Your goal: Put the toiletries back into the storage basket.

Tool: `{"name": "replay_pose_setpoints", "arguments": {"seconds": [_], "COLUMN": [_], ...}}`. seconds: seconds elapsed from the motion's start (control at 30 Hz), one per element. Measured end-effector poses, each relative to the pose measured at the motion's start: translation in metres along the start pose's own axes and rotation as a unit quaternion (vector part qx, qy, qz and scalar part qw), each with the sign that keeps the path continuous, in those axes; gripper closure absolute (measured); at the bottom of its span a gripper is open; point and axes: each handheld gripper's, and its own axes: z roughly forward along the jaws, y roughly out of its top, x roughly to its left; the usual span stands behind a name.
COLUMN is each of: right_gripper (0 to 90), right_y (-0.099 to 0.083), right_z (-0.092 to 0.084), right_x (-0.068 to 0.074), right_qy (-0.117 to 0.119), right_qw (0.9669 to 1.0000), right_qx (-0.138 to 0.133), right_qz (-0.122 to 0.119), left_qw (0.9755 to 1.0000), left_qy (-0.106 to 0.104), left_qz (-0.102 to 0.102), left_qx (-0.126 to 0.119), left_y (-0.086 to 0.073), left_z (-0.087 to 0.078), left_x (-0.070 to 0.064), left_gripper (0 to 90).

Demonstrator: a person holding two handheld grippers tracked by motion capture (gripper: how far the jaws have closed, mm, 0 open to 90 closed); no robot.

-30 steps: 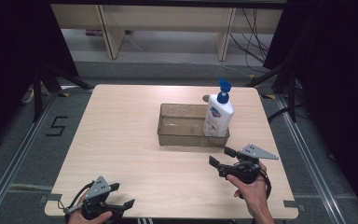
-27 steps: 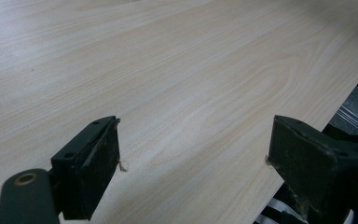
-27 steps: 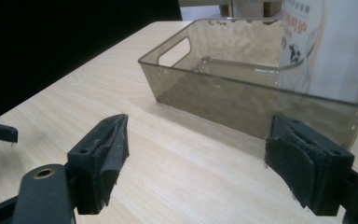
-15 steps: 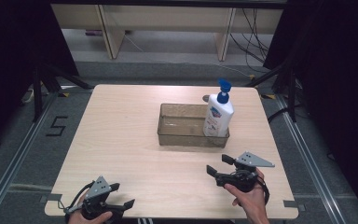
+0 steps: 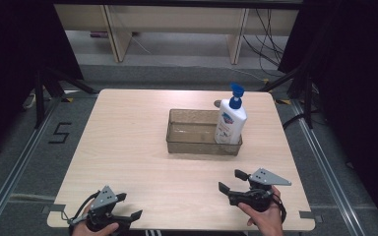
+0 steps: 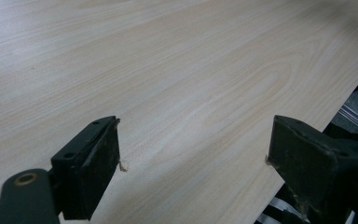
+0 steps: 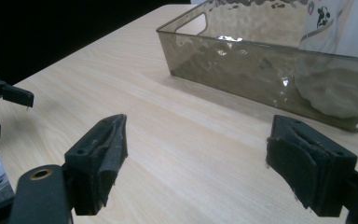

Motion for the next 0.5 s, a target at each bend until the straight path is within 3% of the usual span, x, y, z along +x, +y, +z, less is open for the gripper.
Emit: {"name": "replay_pose_setpoints", "arguments": {"seconds": [0.03,0.07,0.17,0.2,0.23,0.27,0.3,0.33,0.37,0.5], "right_gripper": [20.4,20.4,20.1,20.1,20.1,20.1,20.1,20.0,20.0,19.7], "right_y": [-0.001,-0.002,-0.004,-0.004,-0.005,-0.006,-0.006,-0.008,-0.008,-0.013], "right_z": [-0.003,-0.002,-0.003,-0.006,-0.007,-0.005,-0.008,-0.007,-0.008,-0.009], "right_x": [0.002,0.001,0.003,0.004,0.007,0.005,0.005,0.008,0.007,0.011], "right_qy": [0.002,0.003,0.000,0.005,0.001,0.002,-0.001,0.005,-0.002,0.006], "right_qw": [0.9999,1.0000,1.0000,1.0000,0.9998,1.0000,0.9999,1.0000,0.9998,0.9998], "right_qx": [0.007,0.001,0.000,0.006,0.014,0.002,0.010,0.006,0.010,0.014], "right_qz": [0.009,-0.002,-0.007,-0.002,0.013,-0.005,-0.012,0.002,-0.016,-0.011], "left_qw": [1.0000,0.9998,0.9999,1.0000,1.0000,0.9999,0.9999,0.9999,0.9999,0.9998], "left_qy": [0.000,-0.006,-0.005,0.000,-0.003,-0.002,-0.003,-0.003,-0.003,-0.004], "left_qz": [-0.001,-0.013,-0.012,-0.001,-0.006,-0.010,-0.009,-0.010,-0.009,-0.013], "left_qx": [-0.001,-0.011,-0.010,0.000,-0.005,-0.010,-0.009,-0.010,-0.009,-0.012], "left_y": [0.000,0.000,0.000,0.000,0.000,-0.001,-0.001,-0.001,-0.001,-0.001], "left_z": [0.000,0.001,0.001,0.000,0.001,0.001,0.001,0.001,0.001,0.002], "left_x": [0.000,-0.002,-0.002,0.000,-0.001,-0.002,-0.002,-0.002,-0.002,-0.003], "left_gripper": [15.8,15.8,15.8,15.8,15.8,15.8,15.8,15.8,15.8,15.9]}}
